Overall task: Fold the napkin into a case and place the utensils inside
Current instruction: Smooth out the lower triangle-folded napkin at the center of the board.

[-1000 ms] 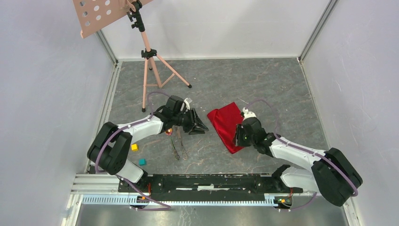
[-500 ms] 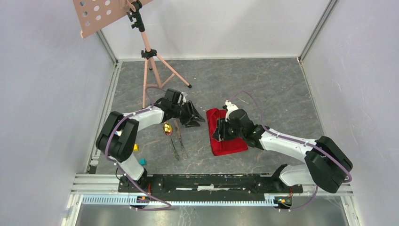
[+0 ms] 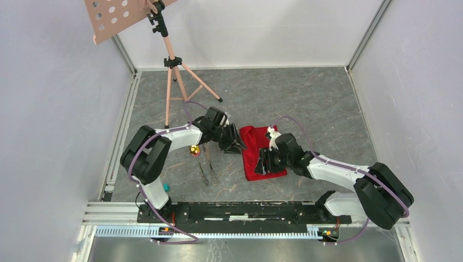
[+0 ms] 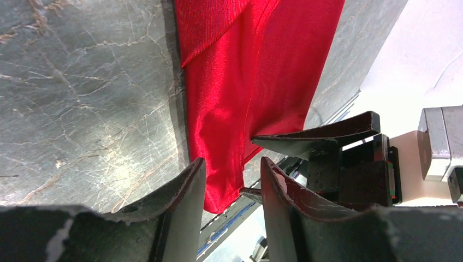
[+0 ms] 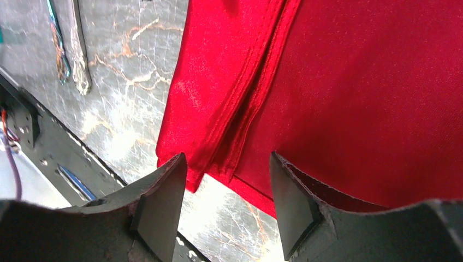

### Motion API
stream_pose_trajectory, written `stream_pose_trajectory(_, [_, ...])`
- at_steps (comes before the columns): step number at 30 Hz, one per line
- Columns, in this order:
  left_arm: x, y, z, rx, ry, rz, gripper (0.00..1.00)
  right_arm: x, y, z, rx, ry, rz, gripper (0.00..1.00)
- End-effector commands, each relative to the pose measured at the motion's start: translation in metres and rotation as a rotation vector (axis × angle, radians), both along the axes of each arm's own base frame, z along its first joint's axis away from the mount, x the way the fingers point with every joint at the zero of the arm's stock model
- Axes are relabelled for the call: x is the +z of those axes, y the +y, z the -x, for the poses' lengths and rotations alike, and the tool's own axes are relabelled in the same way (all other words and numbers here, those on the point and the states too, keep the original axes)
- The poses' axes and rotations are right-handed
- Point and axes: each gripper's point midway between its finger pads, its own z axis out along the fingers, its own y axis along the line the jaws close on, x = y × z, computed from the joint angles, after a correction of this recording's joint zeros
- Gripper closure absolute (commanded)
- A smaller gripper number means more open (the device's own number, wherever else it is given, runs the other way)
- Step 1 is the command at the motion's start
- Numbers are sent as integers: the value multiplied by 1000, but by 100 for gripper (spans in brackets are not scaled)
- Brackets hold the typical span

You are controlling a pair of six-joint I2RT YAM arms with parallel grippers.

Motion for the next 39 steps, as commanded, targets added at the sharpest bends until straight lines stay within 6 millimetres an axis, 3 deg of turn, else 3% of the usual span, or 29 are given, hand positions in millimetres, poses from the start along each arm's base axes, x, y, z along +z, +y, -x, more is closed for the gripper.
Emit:
stream_pose_trajectory(1, [0,-3,0,-6,-37,-1,53,5,13,6,-23,38,-113,37])
stream_pose_trajectory(7, [-5,-2,8,-17,-22,5,58,13,17,4,-38,24,-154,43])
stream_pose_trajectory(13, [-5,-1,14,-19,-23,20,61,18,21,6,-44,28,-176,42])
stream_pose_trajectory(19, [-14,1,26,-23,-4,19,62,15,28,7,-43,51,-187,40])
stream_pose_trajectory(26, [-15,1,34,-25,-3,28,61,9,32,6,-44,62,-177,47])
stream_pose_trajectory(32, [-15,4,39,-20,-2,29,61,8,33,2,-66,51,-173,64])
stream_pose_trajectory(39, [-7,3,38,-19,-16,44,61,15,29,-7,-83,8,-144,98])
